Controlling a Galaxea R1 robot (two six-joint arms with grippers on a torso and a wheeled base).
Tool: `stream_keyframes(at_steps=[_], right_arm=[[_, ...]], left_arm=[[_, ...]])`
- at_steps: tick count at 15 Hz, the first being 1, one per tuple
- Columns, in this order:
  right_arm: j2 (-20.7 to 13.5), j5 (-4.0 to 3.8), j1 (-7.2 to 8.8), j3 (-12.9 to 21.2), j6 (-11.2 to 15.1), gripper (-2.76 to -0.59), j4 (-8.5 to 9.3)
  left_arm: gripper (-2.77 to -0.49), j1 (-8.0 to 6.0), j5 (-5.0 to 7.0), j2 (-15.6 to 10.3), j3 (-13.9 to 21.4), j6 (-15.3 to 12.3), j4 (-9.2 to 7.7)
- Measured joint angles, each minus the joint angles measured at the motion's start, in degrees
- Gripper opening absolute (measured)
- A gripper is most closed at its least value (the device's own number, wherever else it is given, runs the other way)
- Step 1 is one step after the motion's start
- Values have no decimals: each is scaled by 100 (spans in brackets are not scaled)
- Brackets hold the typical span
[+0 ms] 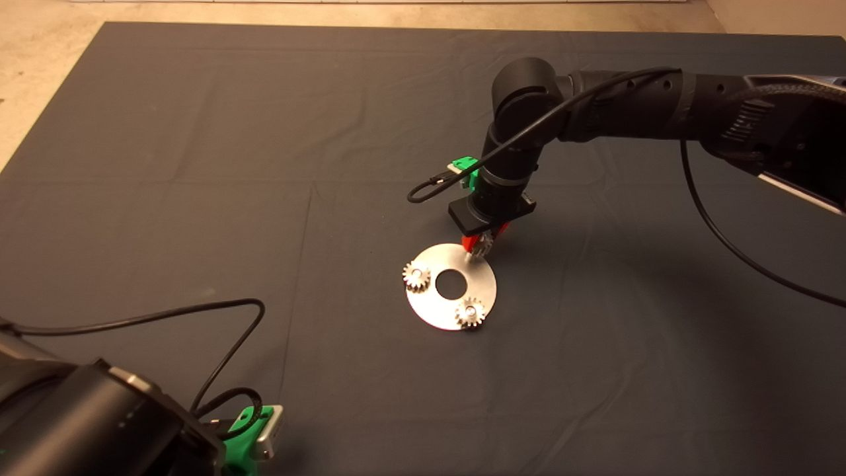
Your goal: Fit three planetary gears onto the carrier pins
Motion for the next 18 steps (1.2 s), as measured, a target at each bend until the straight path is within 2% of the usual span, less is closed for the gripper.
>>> stream_keyframes(at_steps=[4,9,14,18], right_arm=[[2,-10,1,1,111,-232,0],[39,-67,0,74,180,-231,0],[70,-70,-22,179,663,-232,7],[127,-83,-52,229,796,-231,7]], left_arm=[[-49,0,1,0,0,0,12],[-49,0,1,-1,0,0,26],[-49,1,1,-1,0,0,55],[-49,47,1,-1,0,0,87]])
